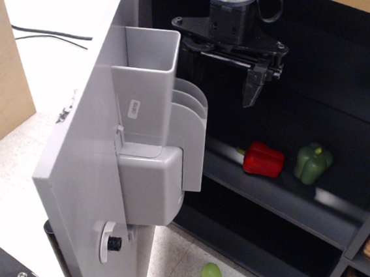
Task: Close fridge
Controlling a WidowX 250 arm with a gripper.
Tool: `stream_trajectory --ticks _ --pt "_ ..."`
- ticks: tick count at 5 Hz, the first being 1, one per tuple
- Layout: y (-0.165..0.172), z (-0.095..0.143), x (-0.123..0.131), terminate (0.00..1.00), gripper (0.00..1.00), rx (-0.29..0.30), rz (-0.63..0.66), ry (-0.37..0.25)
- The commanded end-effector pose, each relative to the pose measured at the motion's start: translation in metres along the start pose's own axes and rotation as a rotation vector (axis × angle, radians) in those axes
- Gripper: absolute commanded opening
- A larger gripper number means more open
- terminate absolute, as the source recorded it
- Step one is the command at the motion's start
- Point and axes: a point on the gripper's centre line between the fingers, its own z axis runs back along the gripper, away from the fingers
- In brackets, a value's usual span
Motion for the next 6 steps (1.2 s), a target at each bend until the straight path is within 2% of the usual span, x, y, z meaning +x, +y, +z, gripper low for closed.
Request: stream_trajectory --ticks 1,2,4,6 --pt "0.000 0.000 0.000 0.00 1.00 0.000 0.000 0.000" --pt "-0.010 0.026 -0.006 0.00 1.00 -0.039 -0.001 -0.023" --pt "-0.008 0.077 -0.033 0.00 1.00 -0.139 -0.030 -0.030" --pt "0.010 0.121 -0.067 0.00 1.00 -0.184 -0.052 -0.023"
